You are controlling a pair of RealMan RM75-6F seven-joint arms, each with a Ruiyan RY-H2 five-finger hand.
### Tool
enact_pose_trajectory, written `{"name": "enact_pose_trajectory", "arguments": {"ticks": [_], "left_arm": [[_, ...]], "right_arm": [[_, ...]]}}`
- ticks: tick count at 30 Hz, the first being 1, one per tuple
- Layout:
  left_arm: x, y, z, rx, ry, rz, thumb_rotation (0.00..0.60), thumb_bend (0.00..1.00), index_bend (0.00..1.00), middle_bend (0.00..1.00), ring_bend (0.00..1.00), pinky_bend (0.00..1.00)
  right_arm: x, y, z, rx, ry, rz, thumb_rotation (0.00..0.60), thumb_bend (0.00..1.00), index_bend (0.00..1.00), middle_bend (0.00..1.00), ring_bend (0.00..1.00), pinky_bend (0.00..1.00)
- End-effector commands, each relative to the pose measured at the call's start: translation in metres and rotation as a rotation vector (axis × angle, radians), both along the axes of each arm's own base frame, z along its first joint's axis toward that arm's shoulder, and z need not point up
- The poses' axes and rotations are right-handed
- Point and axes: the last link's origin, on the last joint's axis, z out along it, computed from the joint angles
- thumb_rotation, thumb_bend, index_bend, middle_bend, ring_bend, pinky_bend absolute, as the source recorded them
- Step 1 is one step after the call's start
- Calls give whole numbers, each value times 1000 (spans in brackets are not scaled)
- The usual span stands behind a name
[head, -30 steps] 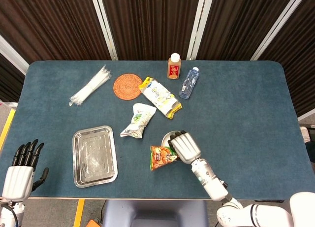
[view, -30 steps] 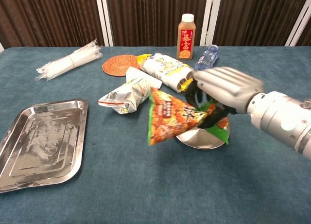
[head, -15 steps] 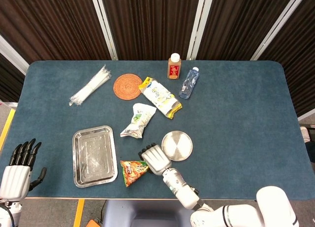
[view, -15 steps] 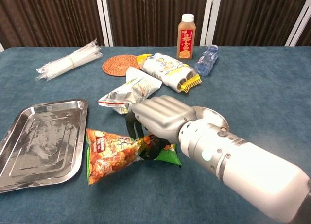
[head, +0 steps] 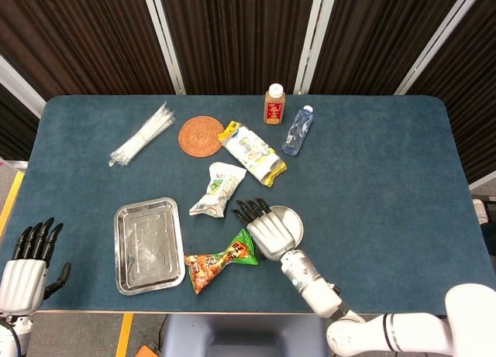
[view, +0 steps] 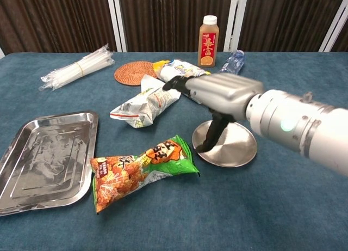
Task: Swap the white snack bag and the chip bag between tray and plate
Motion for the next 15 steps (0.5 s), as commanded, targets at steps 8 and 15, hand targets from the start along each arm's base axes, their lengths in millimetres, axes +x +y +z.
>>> {"name": "enact_pose_trajectory", "arguments": {"ticks": [8,15], "left_arm": [[-6,5,1,17,12,36,600,386,0,0,0,81],[-12,10,5,35,9,66,600,387,0,0,0,81]], "right_arm": [[32,-68,-28,-38,72,-34,600,120,0,0,0,1],[61,-90,-70,-68,137,-1,600,120,0,0,0,0]]}}
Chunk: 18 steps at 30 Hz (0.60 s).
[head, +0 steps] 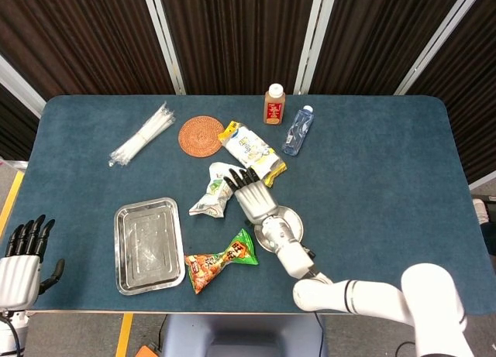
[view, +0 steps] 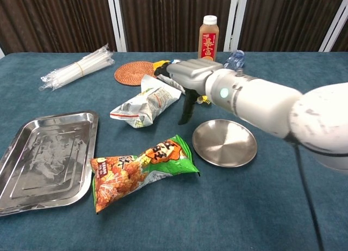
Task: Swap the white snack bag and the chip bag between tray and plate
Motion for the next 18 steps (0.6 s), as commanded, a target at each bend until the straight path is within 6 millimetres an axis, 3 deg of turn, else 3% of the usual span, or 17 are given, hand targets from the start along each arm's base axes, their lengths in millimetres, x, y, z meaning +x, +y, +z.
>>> {"name": "enact_pose_trajectory", "arguments": {"ticks": [1,11,13,14,16,18], "left_arm": [[-2,2,1,6,-1,9,600,386,0,0,0,81],[-9,5,5,21,4,36,600,386,0,0,0,78],[-9,5,6,22,4,39,600,385,0,0,0,75],[-10,5,6,23,4,41,600,386,0,0,0,74],[-10,5,7,24,4,42,600,386,0,0,0,74],[-11,5,8,27,1,43,600,386,0,0,0,74]], "right_arm": [[28,-11,-35,6,42,20,600,120,0,0,0,0],[46,-16,-81,-3,-23,-15,600,120,0,4,0,14],[47,-18,-83,-37,-34,-10,600,136,67,87,17,136],[48,-20,-83,-63,-31,2,600,157,164,174,75,263],[47,-23,-82,-99,-33,21,600,212,441,381,292,540],[46,-26,-78,-127,-49,38,600,251,636,527,471,720]]}}
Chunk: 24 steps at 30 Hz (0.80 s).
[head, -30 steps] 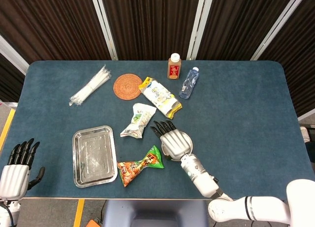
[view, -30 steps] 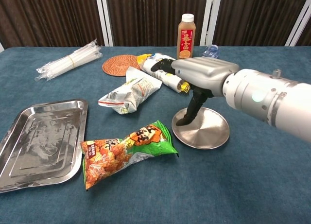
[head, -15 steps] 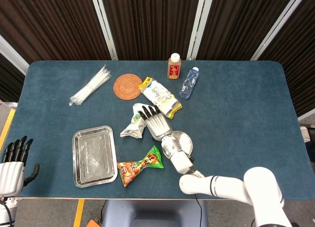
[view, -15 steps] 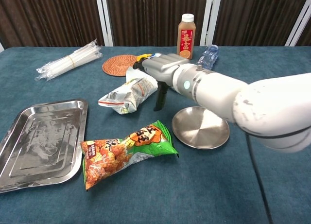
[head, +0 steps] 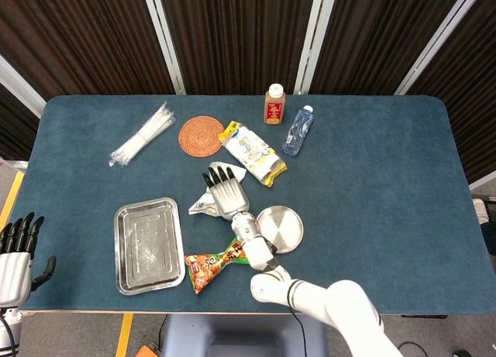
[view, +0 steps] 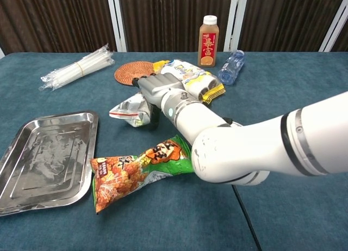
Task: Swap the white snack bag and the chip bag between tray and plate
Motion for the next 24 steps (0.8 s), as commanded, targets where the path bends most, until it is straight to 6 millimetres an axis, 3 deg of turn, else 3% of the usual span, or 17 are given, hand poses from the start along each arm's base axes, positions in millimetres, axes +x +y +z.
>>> {"name": "enact_pose_trajectory", "arguments": {"ticks": [1,5,12,14,19,24], "left_arm": [[0,0,1,1,-1,1,600,387,0,0,0,74],[0,0,0,-3,-1,-2,600,387,0,0,0,75],[2,-2,0,-2,0,-10,600,386,0,0,0,75],[3,-3,-1,-7,1,-15,600,386,0,0,0,75],[4,-5,-1,0,8,-22,600,385,0,0,0,74],[7,-6,-3,3,23,-26,600,385,0,0,0,75]], "right_arm": [[8,1,0,-50,-43,53,600,268,711,582,545,792],[6,-3,5,-84,-42,74,600,311,845,682,697,947],[7,-5,16,-135,-82,95,600,325,886,715,733,964],[4,-13,40,-200,-143,104,600,329,890,720,733,964],[-12,-10,82,-210,-178,155,600,329,891,722,733,964],[-39,12,133,-150,-175,168,600,329,890,722,733,964]]}}
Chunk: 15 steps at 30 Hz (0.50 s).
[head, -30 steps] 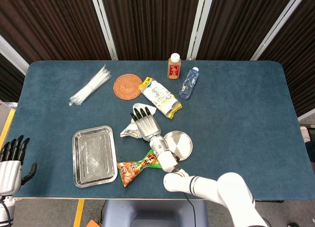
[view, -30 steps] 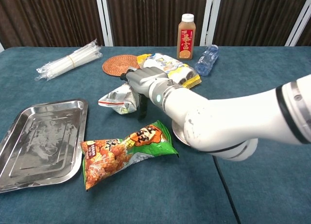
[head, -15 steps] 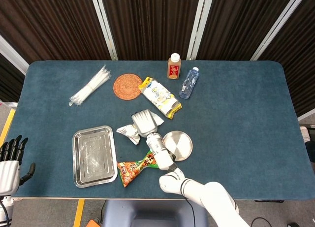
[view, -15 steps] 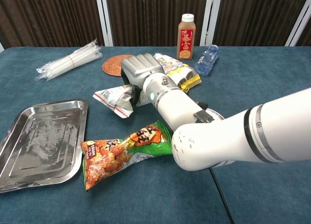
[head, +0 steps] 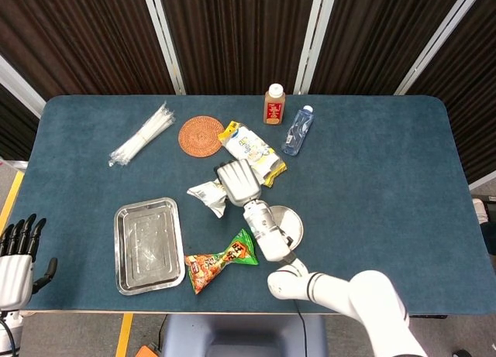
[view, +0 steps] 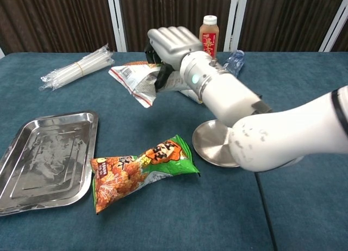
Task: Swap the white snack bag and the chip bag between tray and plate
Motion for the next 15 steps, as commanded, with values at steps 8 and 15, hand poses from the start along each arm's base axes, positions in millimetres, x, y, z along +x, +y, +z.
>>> {"name": "enact_pose_trajectory", "arguments": {"ticks": [8,15], "left_arm": [[5,0,-11,-29,22,-15,600,385,0,0,0,74],[8,0,-18,-50,30,-27,600,386,0,0,0,75]], "right_arm": [[-103,60,109,84,146,-21,600,327,872,722,732,965],[-148,71,107,167,127,-94,600,327,841,722,720,954]]}}
